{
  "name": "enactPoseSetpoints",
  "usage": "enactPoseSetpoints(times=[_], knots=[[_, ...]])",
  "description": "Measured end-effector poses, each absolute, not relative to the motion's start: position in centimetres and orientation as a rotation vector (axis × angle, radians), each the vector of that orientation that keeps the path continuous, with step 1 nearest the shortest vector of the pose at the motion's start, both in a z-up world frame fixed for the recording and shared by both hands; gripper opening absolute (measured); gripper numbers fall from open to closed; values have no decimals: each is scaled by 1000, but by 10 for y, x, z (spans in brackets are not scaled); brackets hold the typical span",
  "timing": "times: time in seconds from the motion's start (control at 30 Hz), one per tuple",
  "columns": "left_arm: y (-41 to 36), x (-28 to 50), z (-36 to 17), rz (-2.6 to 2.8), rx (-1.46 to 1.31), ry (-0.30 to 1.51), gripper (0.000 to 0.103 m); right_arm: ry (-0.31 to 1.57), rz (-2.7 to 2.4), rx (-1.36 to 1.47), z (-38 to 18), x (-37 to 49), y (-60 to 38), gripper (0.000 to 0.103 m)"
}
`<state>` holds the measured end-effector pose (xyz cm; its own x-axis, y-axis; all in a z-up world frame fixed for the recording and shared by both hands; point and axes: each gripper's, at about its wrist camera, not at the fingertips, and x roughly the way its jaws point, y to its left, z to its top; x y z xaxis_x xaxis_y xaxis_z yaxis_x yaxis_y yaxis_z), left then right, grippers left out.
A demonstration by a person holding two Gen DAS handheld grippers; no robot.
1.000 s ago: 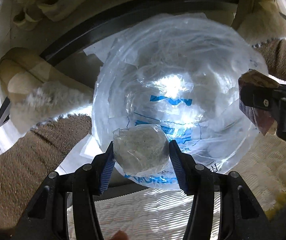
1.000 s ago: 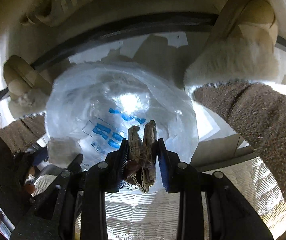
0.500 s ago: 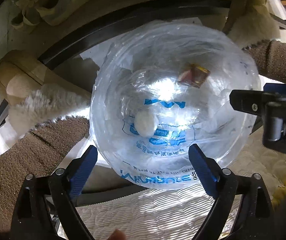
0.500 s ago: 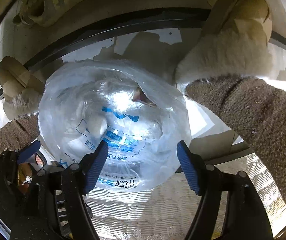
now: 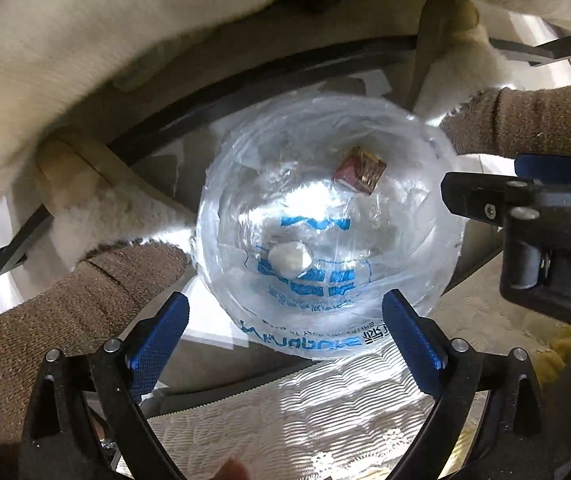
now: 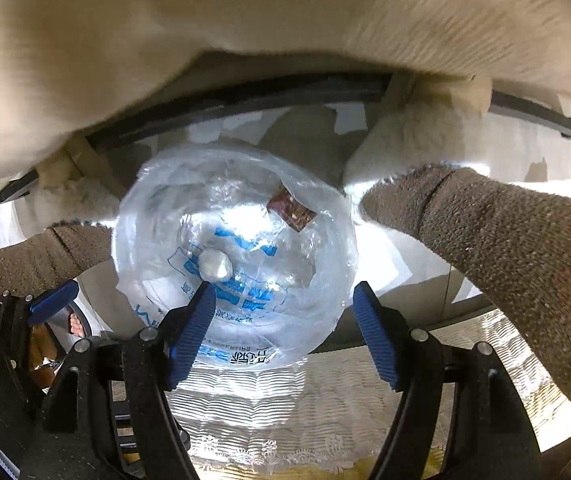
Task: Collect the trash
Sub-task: 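Raise both open tools from the bag back over the bed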
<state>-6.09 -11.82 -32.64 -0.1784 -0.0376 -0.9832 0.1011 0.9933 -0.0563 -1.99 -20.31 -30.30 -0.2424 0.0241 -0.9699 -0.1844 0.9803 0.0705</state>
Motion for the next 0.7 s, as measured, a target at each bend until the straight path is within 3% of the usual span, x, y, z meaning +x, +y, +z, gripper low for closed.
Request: enactPoseSetpoints(times=[0.03,0.1,0.7], knots=[[-118,-61,-320,-123,48,1731,95,1792,197,-117,-298,-20,-203,85],[-118,-62,-311,-122,49,1703,95,1750,201,-121,-286,-21,-204,94],[-112,-78,-225,-63,6,1393,95,1431,238,-79,-201,-45,-215,94]])
